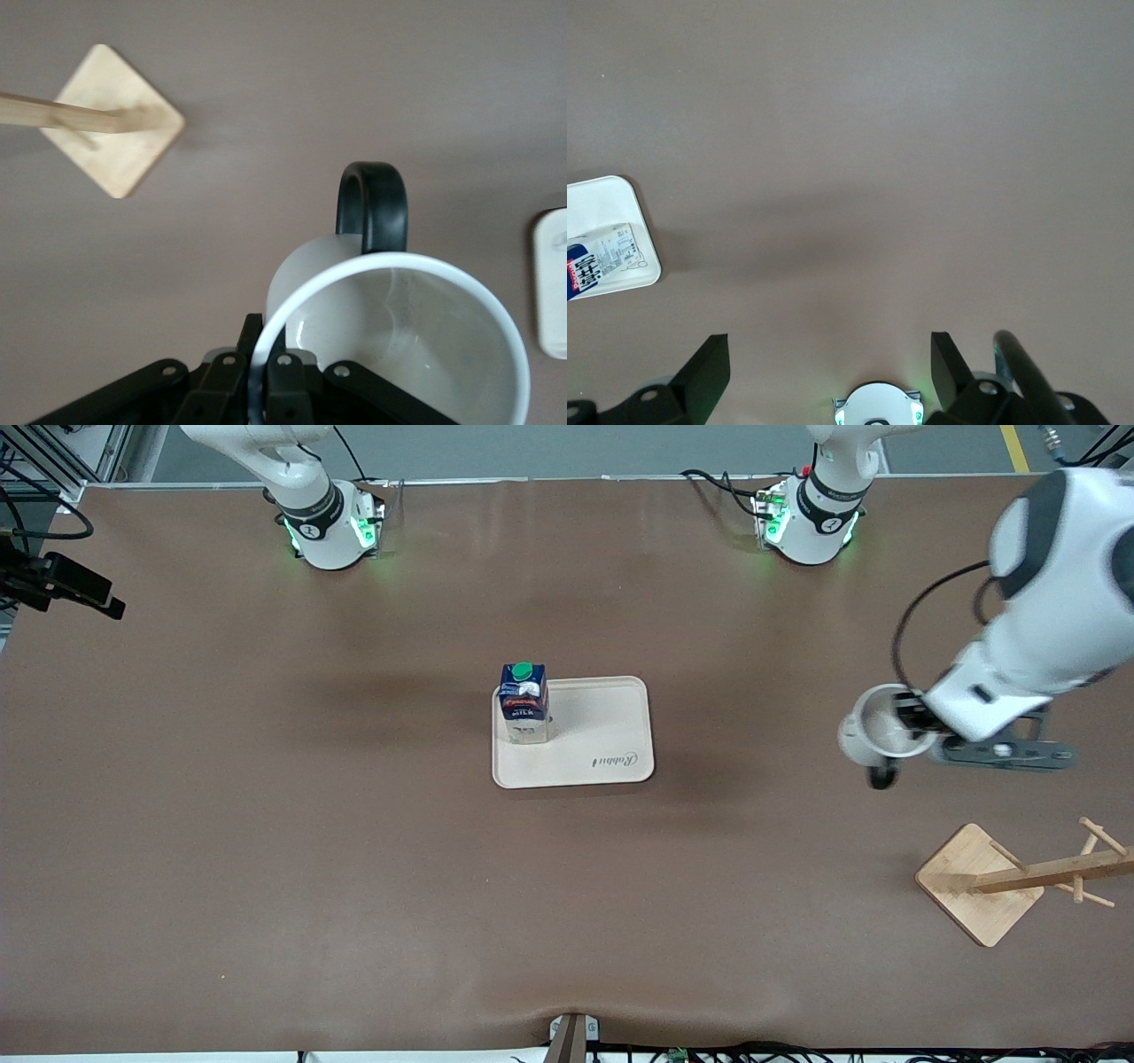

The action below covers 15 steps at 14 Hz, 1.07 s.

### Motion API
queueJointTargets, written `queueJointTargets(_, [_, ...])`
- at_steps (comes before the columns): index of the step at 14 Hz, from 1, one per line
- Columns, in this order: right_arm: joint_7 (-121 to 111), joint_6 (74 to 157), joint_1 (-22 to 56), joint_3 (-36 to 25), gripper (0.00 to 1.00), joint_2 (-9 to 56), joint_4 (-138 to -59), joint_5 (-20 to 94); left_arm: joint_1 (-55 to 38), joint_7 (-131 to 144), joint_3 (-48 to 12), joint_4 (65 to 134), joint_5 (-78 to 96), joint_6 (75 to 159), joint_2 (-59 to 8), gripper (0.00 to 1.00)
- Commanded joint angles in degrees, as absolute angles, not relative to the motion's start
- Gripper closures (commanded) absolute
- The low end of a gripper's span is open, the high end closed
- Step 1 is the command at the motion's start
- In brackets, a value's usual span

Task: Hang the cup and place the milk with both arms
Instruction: 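Carry the mug with the left gripper to the wooden stand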

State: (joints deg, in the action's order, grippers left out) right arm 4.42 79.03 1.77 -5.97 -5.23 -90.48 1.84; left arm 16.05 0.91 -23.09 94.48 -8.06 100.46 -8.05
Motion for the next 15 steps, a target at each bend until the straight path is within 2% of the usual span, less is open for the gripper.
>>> queueJointTargets(1, [4.57, 78.75, 1.32, -5.71, 0.0, -4.57, -89.21, 1.67, 22.56, -7.0, -23.64, 95.27, -7.12, 101.85, -7.21, 1.0])
queueJointTargets(8, [4.57, 78.57, 1.14, -5.71, 0.0, -4.57, -89.21, 1.67, 32.42, -24.33, -23.47, 89.66, -1.86, 108.01, -13.35, 1.0])
queueJointTargets(14, [4.31, 78.22, 1.41, -5.62, 0.0, -3.52, -89.3, 1.58, 36.02, -29.43, -23.29, 89.39, 1.22, 113.02, -15.9, 1.0])
queueJointTargets(15, [4.22, 78.4, 1.67, -5.62, 0.0, -0.99, -89.3, 1.58, 36.56, -31.53, -23.2, 89.38, 3.06, 113.11, -16.26, 1.0])
